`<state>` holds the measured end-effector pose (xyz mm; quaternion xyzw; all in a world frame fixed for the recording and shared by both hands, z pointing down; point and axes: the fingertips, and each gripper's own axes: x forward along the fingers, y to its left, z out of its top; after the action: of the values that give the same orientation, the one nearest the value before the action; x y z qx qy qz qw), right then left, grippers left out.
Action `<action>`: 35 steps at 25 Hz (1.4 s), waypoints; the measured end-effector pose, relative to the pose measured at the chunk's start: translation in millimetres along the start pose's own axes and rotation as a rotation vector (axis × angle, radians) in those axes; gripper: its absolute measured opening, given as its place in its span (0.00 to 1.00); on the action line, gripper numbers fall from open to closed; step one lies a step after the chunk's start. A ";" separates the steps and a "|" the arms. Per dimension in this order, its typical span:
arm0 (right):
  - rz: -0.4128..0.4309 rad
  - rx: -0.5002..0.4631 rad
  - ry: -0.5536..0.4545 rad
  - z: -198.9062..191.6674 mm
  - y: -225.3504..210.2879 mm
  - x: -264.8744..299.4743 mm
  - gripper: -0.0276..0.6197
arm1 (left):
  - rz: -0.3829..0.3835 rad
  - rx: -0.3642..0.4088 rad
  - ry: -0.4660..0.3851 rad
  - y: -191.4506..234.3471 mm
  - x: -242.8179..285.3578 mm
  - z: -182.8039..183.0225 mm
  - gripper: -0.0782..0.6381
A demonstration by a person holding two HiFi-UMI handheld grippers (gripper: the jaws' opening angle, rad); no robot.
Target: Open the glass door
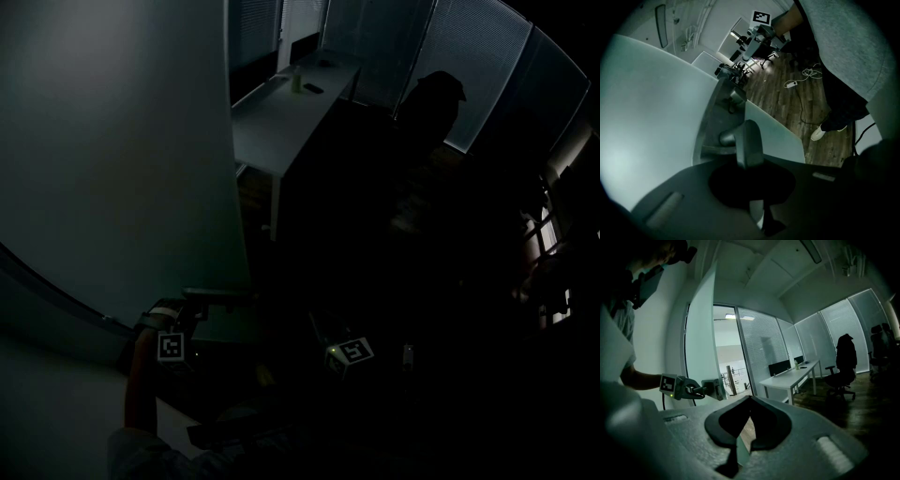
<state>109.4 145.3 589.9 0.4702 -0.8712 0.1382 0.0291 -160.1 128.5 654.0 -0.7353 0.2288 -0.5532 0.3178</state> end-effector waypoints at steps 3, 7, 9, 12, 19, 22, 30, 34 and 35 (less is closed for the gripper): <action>0.003 0.006 0.002 -2.8 0.3 2.2 0.04 | -0.017 -0.006 0.007 -2.6 1.4 -1.5 0.11; 0.005 0.010 0.004 -3.9 1.5 3.7 0.04 | -0.079 -0.032 0.022 -7.1 0.7 -0.6 0.13; 0.006 0.012 0.004 -4.9 2.9 5.1 0.04 | -0.098 -0.029 0.026 -9.9 0.8 -1.8 0.16; 0.011 0.015 0.009 -4.6 4.7 7.8 0.04 | -0.125 -0.028 0.031 -11.3 -0.1 -1.1 0.20; 0.014 0.015 0.014 -5.4 9.2 10.6 0.04 | -0.154 -0.057 0.037 -7.1 -5.2 -0.6 0.23; 0.010 0.015 0.013 -5.8 8.6 8.7 0.04 | -0.164 -0.071 0.053 -5.5 -10.5 -2.1 0.29; 0.031 0.008 0.014 -7.7 16.7 9.3 0.04 | -0.131 -0.109 0.045 -3.6 -24.7 -0.4 0.34; 0.050 0.004 0.018 -8.3 26.1 9.8 0.04 | -0.084 -0.156 0.017 3.4 -37.2 4.3 0.34; 0.054 0.004 0.021 -9.5 27.9 9.3 0.04 | -0.078 -0.173 0.009 3.5 -40.4 5.6 0.34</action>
<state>80.3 154.8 594.7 0.4453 -0.8828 0.1456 0.0337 -166.2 155.0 623.5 -0.7657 0.2485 -0.5467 0.2304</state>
